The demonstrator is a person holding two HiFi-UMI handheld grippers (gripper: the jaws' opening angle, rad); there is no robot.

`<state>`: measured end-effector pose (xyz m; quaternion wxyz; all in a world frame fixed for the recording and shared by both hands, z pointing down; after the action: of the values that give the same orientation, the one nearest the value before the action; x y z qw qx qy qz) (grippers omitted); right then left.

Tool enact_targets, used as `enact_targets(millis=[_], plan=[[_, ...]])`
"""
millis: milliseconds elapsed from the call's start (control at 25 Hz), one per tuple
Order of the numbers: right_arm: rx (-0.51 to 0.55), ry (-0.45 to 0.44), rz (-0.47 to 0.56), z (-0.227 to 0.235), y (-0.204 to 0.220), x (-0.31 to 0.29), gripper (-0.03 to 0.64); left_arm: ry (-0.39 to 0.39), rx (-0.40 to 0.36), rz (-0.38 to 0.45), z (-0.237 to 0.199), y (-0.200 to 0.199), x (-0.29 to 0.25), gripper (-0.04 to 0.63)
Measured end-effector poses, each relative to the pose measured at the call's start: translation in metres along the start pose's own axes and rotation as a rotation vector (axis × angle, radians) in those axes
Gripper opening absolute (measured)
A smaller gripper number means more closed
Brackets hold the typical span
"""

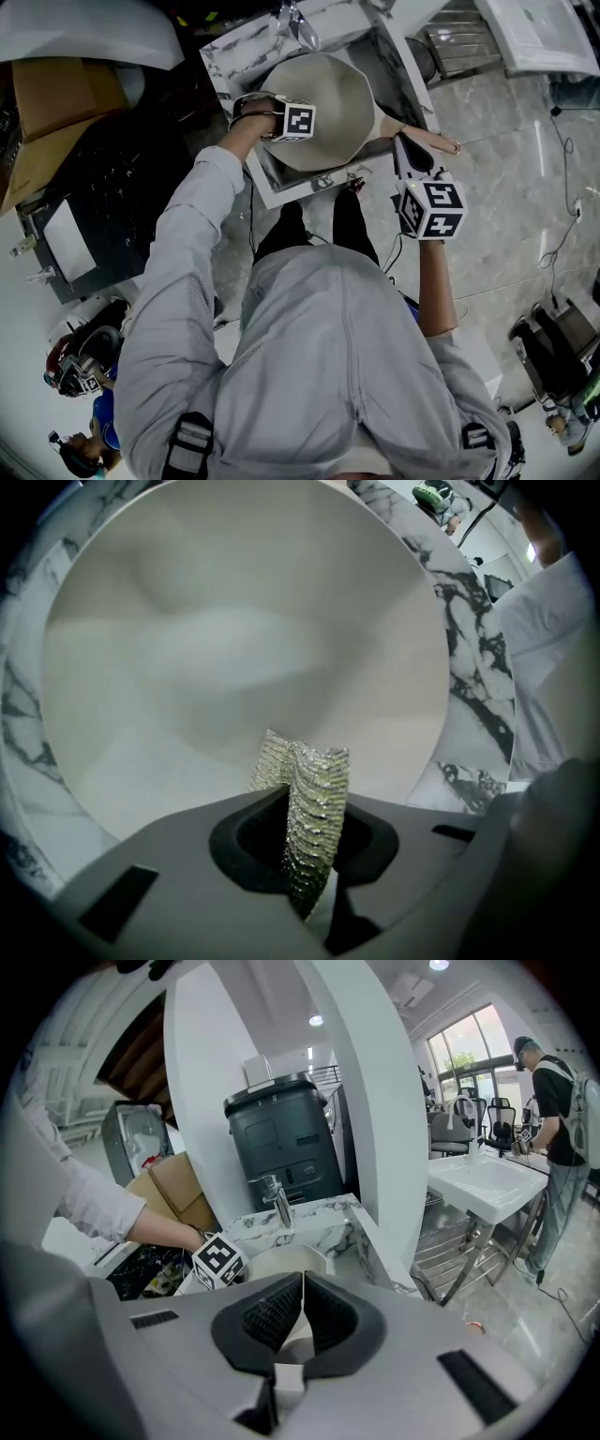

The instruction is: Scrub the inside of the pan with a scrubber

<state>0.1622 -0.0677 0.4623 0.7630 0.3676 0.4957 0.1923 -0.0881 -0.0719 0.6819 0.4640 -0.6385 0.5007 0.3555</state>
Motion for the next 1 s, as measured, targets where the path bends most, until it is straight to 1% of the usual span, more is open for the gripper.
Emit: enact_targets(millis=[80, 160, 280, 480, 560, 760, 1000], plan=[[0.001, -0.003, 0.001, -0.002, -0.001, -0.003, 0.035, -0.049, 0.036, -0.008, -0.009, 0.005, -0.001, 0.071], [0.002, -0.007, 0.002, -0.004, -0.001, -0.006, 0.035, -0.101, 0.056, -0.013, -0.019, 0.008, -0.002, 0.069], [0.004, -0.014, 0.003, -0.008, -0.002, -0.01, 0.035, -0.164, 0.055, -0.017, -0.029, 0.009, 0.0, 0.07], [-0.005, -0.02, 0.003, -0.013, -0.003, -0.016, 0.035, -0.248, 0.041, -0.06, -0.04, 0.014, 0.003, 0.071], [-0.01, -0.019, 0.002, -0.013, -0.003, -0.017, 0.035, -0.28, 0.045, -0.064, -0.046, 0.015, 0.004, 0.071], [-0.02, -0.017, 0.0, -0.012, -0.003, -0.021, 0.035, -0.329, 0.055, -0.053, -0.054, 0.014, 0.01, 0.071], [-0.03, -0.017, -0.007, -0.009, -0.003, -0.025, 0.035, -0.458, 0.108, 0.011, -0.082, 0.001, 0.025, 0.071]])
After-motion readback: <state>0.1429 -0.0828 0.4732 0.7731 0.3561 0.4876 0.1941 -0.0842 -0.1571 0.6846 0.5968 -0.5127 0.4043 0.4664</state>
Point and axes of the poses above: the fingertips, and each gripper's own axes: x backward along the fingers, z to its right, y out of its underside, the point moved 1 cm from there along x, backward along the fingers
